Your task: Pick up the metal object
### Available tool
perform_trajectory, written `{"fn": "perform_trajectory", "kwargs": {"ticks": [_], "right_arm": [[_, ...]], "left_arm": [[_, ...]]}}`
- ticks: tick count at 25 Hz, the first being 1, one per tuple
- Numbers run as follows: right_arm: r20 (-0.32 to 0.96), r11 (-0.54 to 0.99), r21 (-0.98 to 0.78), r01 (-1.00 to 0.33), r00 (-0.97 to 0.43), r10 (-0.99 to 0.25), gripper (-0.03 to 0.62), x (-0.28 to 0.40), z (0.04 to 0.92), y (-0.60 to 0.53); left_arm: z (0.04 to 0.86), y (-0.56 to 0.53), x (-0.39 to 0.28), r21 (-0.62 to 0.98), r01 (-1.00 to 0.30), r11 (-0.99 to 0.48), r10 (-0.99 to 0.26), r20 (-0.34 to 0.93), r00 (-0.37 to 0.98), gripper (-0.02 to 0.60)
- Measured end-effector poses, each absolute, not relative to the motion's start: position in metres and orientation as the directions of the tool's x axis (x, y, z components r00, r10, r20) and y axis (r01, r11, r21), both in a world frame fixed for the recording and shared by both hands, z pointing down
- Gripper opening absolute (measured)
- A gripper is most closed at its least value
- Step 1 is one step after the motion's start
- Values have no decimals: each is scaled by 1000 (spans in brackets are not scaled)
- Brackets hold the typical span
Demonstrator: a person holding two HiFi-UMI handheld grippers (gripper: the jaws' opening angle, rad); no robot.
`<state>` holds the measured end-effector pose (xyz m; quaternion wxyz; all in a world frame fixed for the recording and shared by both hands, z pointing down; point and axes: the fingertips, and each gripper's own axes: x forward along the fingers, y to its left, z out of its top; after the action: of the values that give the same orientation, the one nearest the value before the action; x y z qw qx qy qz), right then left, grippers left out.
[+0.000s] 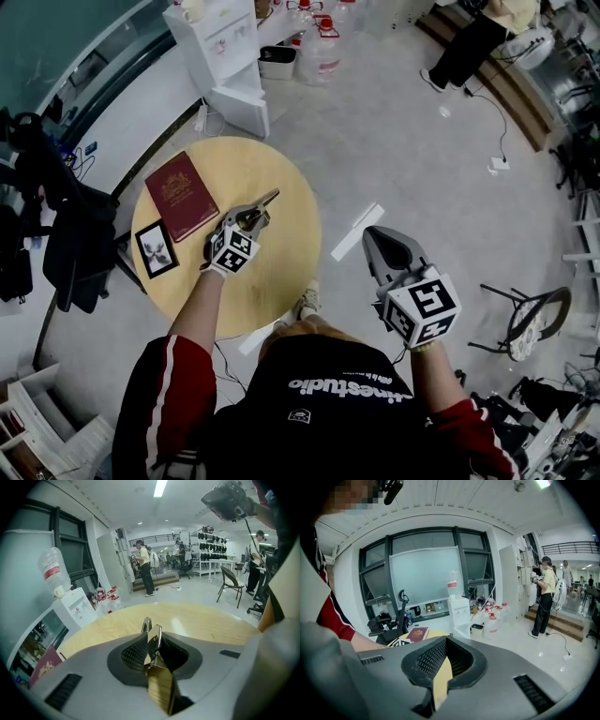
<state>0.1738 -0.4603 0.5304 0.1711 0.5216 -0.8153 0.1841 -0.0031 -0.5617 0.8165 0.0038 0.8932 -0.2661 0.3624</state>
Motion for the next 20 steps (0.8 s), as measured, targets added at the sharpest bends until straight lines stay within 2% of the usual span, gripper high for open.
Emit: {"fn": "perform_trajectory", "kwargs": {"ticks": [6, 20], "right_arm": [[467, 392, -123, -912, -401, -788, 28, 174, 529, -459], [458, 371, -131, -920, -388, -800, 28, 181, 524, -457]], "left_arm": [[807, -560, -2, -190, -486, -853, -485, 635, 602, 43], [777, -557, 2, -164, -545, -822, -521, 601, 606, 32]]}}
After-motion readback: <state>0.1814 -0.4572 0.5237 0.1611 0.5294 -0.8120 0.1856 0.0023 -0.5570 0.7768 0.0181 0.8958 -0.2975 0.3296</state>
